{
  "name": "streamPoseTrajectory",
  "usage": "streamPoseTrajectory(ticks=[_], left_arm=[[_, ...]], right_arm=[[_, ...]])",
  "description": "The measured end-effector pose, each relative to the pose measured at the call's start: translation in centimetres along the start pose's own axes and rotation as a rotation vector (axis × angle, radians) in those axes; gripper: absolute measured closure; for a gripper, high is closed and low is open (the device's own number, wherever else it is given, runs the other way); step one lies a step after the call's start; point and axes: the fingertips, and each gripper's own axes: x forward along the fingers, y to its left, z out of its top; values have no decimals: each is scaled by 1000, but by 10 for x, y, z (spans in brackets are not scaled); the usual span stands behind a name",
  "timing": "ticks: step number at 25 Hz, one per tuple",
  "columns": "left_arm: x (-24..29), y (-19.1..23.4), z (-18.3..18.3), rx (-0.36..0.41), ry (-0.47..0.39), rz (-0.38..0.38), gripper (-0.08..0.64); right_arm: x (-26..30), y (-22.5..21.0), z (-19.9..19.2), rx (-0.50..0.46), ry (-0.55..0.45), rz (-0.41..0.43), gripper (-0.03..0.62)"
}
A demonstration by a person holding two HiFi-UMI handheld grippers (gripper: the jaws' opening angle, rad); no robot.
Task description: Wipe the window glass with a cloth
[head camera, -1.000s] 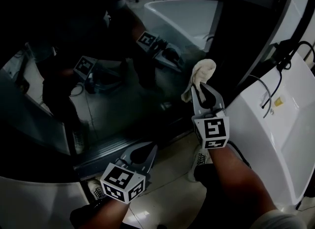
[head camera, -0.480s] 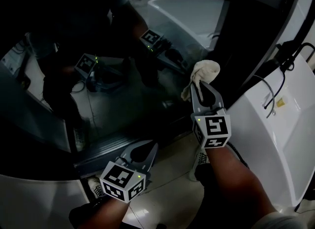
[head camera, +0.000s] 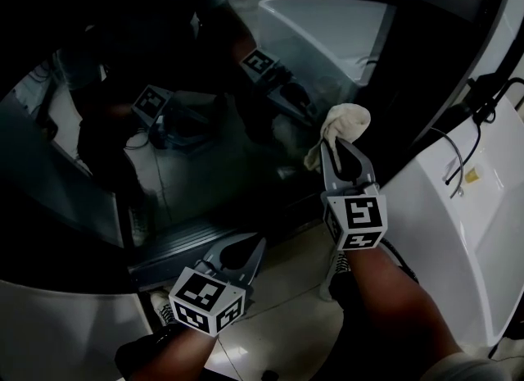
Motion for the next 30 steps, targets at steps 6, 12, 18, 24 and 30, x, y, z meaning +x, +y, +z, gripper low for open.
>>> streamPoseTrajectory(ticks=[6, 12, 18, 24, 30], left_arm=[[-2, 14, -4, 2, -28, -5, 543], [0, 4, -5, -11, -1, 7, 543], [0, -5, 6, -11, -12, 18, 543], [-1, -3, 3, -22, -13, 22, 543], [-2, -1, 5, -25, -23, 26, 543]], right_arm=[[5, 35, -10, -46, -15, 56, 537], [-1, 46, 7, -6, -25, 123, 537], [-9, 53, 14, -10, -33, 157, 537], [-9, 52, 12, 7, -31, 152, 537], [-6, 50, 8, 5, -22, 157, 537]])
